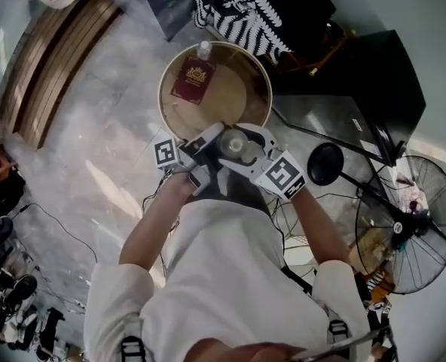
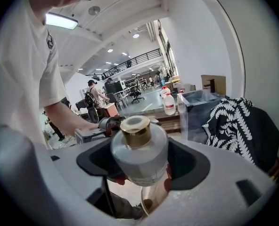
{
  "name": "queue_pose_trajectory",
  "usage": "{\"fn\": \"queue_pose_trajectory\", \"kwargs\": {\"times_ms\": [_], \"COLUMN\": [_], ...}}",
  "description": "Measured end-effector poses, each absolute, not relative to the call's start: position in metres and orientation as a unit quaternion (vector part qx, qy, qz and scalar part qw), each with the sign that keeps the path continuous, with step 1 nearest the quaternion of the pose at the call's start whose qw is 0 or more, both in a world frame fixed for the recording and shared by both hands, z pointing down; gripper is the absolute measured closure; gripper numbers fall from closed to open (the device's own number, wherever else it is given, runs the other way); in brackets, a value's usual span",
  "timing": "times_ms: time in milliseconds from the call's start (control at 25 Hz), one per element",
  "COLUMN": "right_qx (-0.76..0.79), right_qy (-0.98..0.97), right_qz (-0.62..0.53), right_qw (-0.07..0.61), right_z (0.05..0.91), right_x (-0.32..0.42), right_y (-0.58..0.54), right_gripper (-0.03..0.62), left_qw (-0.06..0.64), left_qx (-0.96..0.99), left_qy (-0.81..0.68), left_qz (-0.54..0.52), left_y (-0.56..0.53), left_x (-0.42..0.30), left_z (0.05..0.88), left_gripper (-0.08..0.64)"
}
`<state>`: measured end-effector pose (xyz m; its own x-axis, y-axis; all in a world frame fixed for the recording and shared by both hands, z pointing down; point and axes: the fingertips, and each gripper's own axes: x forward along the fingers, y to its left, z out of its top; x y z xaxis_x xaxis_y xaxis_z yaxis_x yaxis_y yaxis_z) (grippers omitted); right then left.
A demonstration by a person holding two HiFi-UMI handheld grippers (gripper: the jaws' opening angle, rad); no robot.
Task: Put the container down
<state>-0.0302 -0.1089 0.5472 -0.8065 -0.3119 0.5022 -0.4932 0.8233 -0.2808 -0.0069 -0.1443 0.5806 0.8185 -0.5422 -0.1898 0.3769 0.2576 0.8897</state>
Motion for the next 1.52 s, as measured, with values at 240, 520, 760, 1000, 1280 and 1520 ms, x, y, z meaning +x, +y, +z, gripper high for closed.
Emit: {"fn": "queue_pose_trajectory", "kwargs": {"times_ms": [240,520,760,1000,1280,1520], "right_qx": [0.237,0.252,0.258,0.263,0.265,0.268], "right_qy": [-0.921,-0.911,-0.905,-0.900,-0.896,-0.891], "right_qz": [0.220,0.238,0.249,0.269,0.276,0.287], "right_qw": [0.217,0.222,0.228,0.219,0.225,0.227], "right_z": [0.583,0.623,0.668,0.715,0.775,0.829], "right_x": [-0.028,-0.015,0.003,0.020,0.033,0.036], "right_y": [-0.131,-0.152,-0.172,-0.191,-0.211,-0.233], "right_gripper": [0.249,0.249,0.249,0.250,0.249,0.249], "left_qw": [0.800,0.808,0.813,0.811,0.806,0.798], "left_qx": [0.525,0.512,0.501,0.499,0.496,0.499], "left_qy": [-0.075,-0.084,-0.099,-0.121,-0.150,-0.177], "left_qz": [-0.280,-0.279,-0.279,-0.278,-0.286,-0.287], "left_y": [-0.163,-0.176,-0.187,-0.199,-0.207,-0.208], "left_x": [-0.005,0.001,0.008,0.016,0.016,-0.004], "left_z": [0.619,0.656,0.699,0.742,0.805,0.855], "left_gripper": [0.287,0.287,0.287,0.287,0.287,0.287]}}
